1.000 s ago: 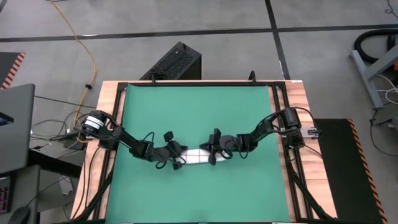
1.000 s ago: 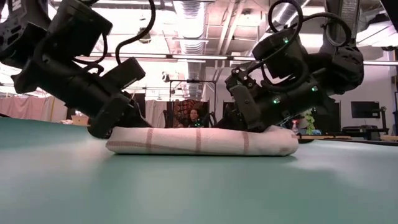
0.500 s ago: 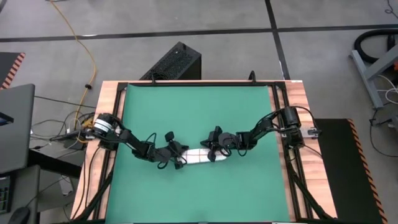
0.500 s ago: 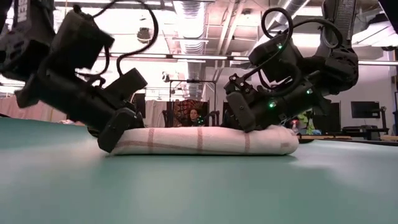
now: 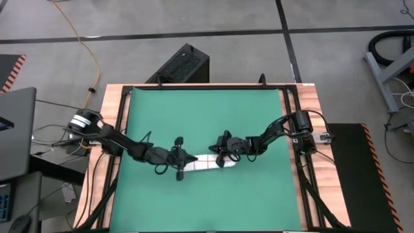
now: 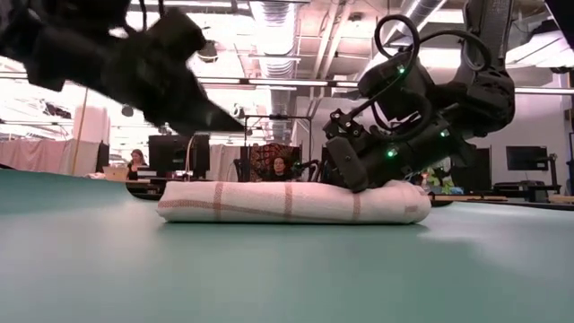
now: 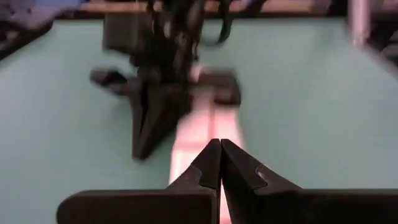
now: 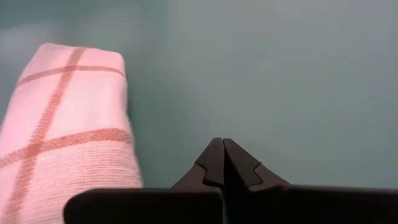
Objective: Roll towel into tight, uniform cylinder
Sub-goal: Roll the kitchen towel on the table
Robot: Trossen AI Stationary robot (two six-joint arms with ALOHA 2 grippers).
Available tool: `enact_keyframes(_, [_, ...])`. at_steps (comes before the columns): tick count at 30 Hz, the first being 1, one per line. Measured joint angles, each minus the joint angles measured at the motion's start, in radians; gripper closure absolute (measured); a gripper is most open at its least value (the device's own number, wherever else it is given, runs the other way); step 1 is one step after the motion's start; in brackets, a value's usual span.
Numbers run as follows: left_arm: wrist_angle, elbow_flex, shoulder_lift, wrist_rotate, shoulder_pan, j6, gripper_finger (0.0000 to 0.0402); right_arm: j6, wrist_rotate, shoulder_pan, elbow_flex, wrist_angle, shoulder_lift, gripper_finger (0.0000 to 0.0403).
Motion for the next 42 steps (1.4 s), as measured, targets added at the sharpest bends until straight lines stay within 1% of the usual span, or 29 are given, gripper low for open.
enact_keyframes(2, [0.001,0.0,0.041,-0.033,0.015,0.007,0.0402,-0.003,-0.001,-0.004,0.0,0.003,0.001,0.0387])
enact_keyframes(4, [0.049,0.0,0.093,-0.042,0.035,-0.003,0.0401,-0.003,-0.001,-0.003,-0.001,0.011,0.001,0.0387])
enact_keyframes(6, [0.105,0.006,0.161,-0.004,0.05,-0.01,0.0401,-0.003,-0.001,-0.004,-0.002,0.021,0.002,0.0387])
enact_keyframes(9, [0.127,0.034,0.247,0.036,0.063,-0.014,0.0402,-0.003,-0.001,-0.004,-0.002,0.021,0.002,0.0387])
enact_keyframes(14, [0.134,0.073,0.324,0.072,0.068,-0.023,0.0401,-0.003,0.0,-0.005,-0.002,0.02,0.002,0.0387])
enact_keyframes(18, [0.132,0.078,0.342,0.072,0.068,-0.034,0.0401,-0.018,0.025,-0.024,-0.002,0.012,-0.011,0.0387])
enact_keyframes(22, [0.089,0.078,0.342,0.07,0.069,-0.04,0.0402,-0.072,0.042,-0.057,-0.005,-0.023,-0.069,0.0387])
enact_keyframes(26, [0.053,0.078,0.342,0.069,0.07,-0.039,0.0402,-0.128,0.051,-0.084,-0.005,-0.109,-0.19,0.0387])
enact_keyframes(28, [0.04,0.078,0.342,0.069,0.072,-0.035,0.0401,-0.165,0.05,-0.081,-0.004,-0.174,-0.259,0.0387])
enact_keyframes(30, [0.036,0.078,0.342,0.069,0.072,-0.02,0.0401,-0.202,0.034,-0.068,-0.015,-0.203,-0.324,0.0387])
enact_keyframes(32, [0.027,0.078,0.342,0.068,0.072,0.0,0.0402,-0.229,-0.035,-0.051,-0.047,-0.197,-0.397,0.0388])
enact_keyframes(35, [0.023,0.078,0.342,0.068,0.076,0.024,0.0401,-0.227,-0.172,-0.016,-0.121,-0.165,-0.487,0.0388])
enact_keyframes(36, [0.021,0.078,0.342,0.068,0.078,0.033,0.0401,-0.211,-0.182,0.001,-0.153,-0.154,-0.502,0.0388])
enact_keyframes(38, [0.02,0.078,0.342,0.072,0.085,0.045,0.0401,-0.181,-0.163,0.034,-0.218,-0.102,-0.512,0.0388])
enact_keyframes(42, [0.018,0.077,0.343,0.097,0.101,0.059,0.0401,-0.143,-0.062,0.058,-0.302,0.046,-0.492,0.0388])
